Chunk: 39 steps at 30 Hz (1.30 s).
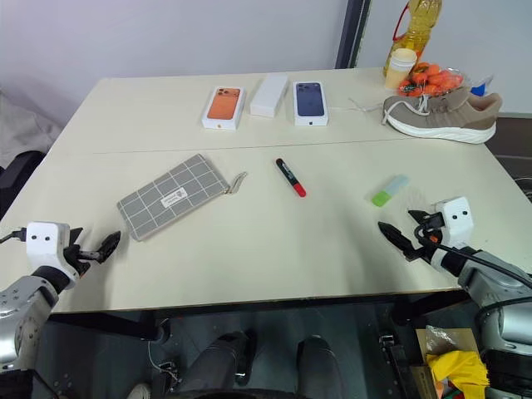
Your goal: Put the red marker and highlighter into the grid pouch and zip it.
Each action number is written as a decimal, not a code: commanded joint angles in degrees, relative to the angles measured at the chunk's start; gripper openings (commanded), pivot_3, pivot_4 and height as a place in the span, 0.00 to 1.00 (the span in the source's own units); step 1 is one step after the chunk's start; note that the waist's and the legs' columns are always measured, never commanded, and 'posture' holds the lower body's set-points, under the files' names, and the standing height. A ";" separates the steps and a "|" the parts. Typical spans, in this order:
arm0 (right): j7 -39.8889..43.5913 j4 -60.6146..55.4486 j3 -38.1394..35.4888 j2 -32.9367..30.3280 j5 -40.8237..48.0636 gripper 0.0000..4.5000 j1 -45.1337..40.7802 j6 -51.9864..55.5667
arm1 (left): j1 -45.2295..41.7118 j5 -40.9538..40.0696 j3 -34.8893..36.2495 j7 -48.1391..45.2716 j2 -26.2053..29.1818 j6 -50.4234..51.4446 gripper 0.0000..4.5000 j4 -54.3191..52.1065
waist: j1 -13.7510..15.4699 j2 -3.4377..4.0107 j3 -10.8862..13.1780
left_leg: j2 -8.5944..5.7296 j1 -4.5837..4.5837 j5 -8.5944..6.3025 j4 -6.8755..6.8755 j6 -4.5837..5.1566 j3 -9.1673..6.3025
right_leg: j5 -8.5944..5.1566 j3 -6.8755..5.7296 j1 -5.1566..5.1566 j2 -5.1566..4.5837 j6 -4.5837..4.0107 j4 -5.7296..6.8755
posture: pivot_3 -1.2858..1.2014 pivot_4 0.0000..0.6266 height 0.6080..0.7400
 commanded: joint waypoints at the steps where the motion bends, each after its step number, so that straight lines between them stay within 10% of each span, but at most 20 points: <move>1: 0.02 -0.78 -0.02 -0.03 0.60 0.96 -1.28 -0.66 | -0.25 -0.47 1.30 0.86 -0.07 -0.88 1.00 -2.04 | 0.02 0.00 0.00 | 0.00 0.00 0.00 -0.01 0.00 0.00 | 0.00 0.00 0.00 0.00 0.00 -0.01 | 0.52 0.24 1.00; 24: -7.21 -10.14 19.80 13.50 -1.01 0.96 -18.35 2.76 | -2.66 -1.04 -2.33 -0.07 -2.89 -3.94 1.00 -1.73 | -0.07 0.00 0.01 | 0.01 0.01 0.01 -0.13 0.01 0.00 | 0.02 -0.02 -0.05 0.04 0.00 -0.08 | 0.52 0.24 1.00; 27: -9.43 -5.96 25.56 17.45 -5.00 0.77 -23.47 2.24 | -3.27 -0.61 -2.56 -0.28 -2.35 -4.36 1.00 -0.93 | -0.06 0.00 0.00 | 0.00 0.02 0.02 -0.23 0.02 -0.01 | 0.03 -0.07 -0.10 0.05 0.01 -0.20 | 0.52 0.24 1.00; 33: -13.05 7.19 34.22 27.93 -12.10 0.05 -33.72 -0.58 | -2.57 0.27 -1.51 -0.75 -1.48 -6.18 1.00 -0.25 | -0.62 0.00 0.00 | 0.00 0.06 0.14 -0.42 0.05 -0.01 | 0.15 -0.05 -0.16 0.10 0.17 -0.19 | 0.52 0.24 1.00; 39: -16.60 24.13 37.55 36.97 -18.29 0.02 -43.16 -5.74 | -0.51 1.85 0.55 -1.45 1.38 -9.03 1.00 1.44 | -1.69 0.00 0.00 | -0.03 0.07 0.20 -0.48 -0.02 -0.01 | 0.18 -0.04 -0.31 0.17 0.17 0.11 | 0.52 0.24 1.00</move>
